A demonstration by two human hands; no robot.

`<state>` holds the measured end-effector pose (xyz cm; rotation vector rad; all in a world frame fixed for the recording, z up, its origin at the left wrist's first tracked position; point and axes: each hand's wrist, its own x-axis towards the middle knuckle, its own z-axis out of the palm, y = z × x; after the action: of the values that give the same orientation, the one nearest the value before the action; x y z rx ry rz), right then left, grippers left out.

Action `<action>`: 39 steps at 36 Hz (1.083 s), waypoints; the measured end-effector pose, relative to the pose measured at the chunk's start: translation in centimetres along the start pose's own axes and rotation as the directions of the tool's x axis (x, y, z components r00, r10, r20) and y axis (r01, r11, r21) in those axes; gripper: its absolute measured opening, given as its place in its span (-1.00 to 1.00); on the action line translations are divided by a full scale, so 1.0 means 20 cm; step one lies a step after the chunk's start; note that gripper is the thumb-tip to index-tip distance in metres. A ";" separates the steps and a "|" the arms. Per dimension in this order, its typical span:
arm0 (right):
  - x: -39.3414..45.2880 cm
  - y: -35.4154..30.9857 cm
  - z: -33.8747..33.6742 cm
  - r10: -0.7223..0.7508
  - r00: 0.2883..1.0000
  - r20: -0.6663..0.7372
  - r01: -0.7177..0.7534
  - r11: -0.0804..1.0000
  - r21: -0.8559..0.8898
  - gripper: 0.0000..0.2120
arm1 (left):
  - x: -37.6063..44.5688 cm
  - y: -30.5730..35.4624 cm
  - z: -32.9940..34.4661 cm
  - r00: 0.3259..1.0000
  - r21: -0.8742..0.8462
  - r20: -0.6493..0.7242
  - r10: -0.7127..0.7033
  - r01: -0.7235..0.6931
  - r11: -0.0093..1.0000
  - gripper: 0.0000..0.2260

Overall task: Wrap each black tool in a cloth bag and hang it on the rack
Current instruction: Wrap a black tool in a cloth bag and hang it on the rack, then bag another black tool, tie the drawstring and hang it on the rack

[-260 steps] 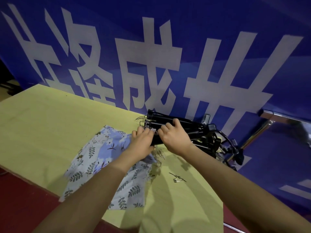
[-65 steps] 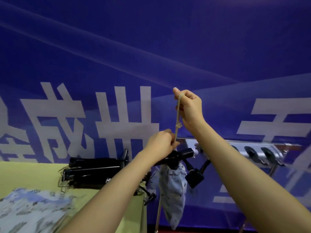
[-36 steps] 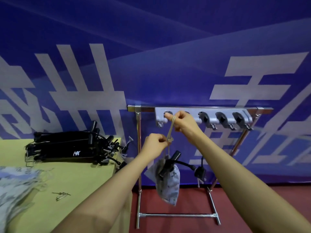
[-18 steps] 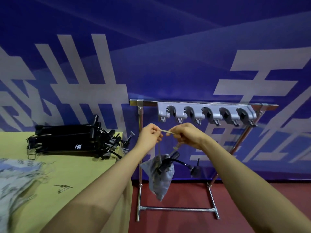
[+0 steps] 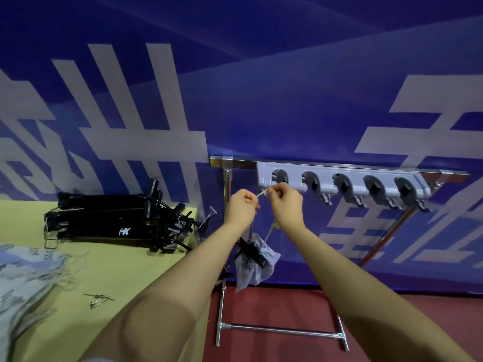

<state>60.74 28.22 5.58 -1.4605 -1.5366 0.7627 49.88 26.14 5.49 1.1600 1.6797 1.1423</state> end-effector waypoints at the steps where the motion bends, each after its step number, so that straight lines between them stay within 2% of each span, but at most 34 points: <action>1: 0.01 0.01 0.01 0.006 1.000 -0.008 -0.006 1.000 -0.006 -0.86 | 0.02 0.00 0.00 1.000 -0.003 -0.002 -0.002 0.002 1.000 -0.77; 6: 0.04 0.12 0.05 0.066 0.997 0.044 -0.061 0.993 -0.106 -0.85 | 0.11 -0.08 0.02 0.998 0.057 0.018 -0.068 0.067 0.996 -0.71; 9: 0.01 0.16 0.07 0.079 0.993 0.086 -0.070 0.992 -0.102 -0.84 | 0.14 -0.15 0.06 0.994 0.106 0.063 -0.089 0.082 0.991 -0.71; 14: -0.01 0.15 0.06 0.058 0.997 0.056 -0.051 0.992 -0.111 -0.82 | 0.11 -0.14 0.10 0.992 0.088 0.071 -0.101 0.095 0.992 -0.80; 17: -0.04 0.15 0.06 0.060 0.998 0.013 -0.059 0.994 -0.092 -0.87 | 0.09 -0.17 0.10 0.991 0.107 0.054 -0.120 0.114 0.988 -0.78; 21: -0.10 0.14 0.06 0.071 0.996 0.044 -0.067 0.994 -0.088 -0.85 | 0.03 -0.15 0.03 0.984 0.066 0.057 -0.171 0.167 0.984 -0.79; 24: -0.16 0.10 0.07 0.052 0.995 0.082 -0.043 0.994 -0.103 -0.82 | -0.04 -0.12 -0.05 0.984 0.029 0.066 -0.166 0.165 0.986 -0.80; 29: -0.24 0.00 0.13 0.012 0.987 0.161 0.004 0.995 -0.104 -0.83 | -0.11 -0.16 -0.23 0.990 0.076 0.005 -0.140 0.139 0.987 -0.85; 32: -0.29 -0.10 0.21 -0.020 0.979 0.202 0.041 0.994 -0.102 -0.84 | -0.17 -0.15 -0.40 0.990 0.036 -0.017 -0.137 0.137 0.990 -0.88; 36: -0.38 -0.21 0.38 -0.045 0.964 0.261 0.068 0.995 -0.077 -0.85 | -0.18 -0.26 -0.64 0.984 -0.002 -0.097 -0.152 0.153 0.988 -0.76; 39: -0.44 -0.31 0.55 -0.087 0.940 0.329 0.118 0.990 -0.075 -0.84 | -0.22 -0.32 -0.85 0.976 0.017 -0.143 -0.166 0.170 0.985 -0.79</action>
<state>47.64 20.11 4.55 -1.3571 -1.9057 0.9134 33.63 16.81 4.87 0.9530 1.8700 1.1182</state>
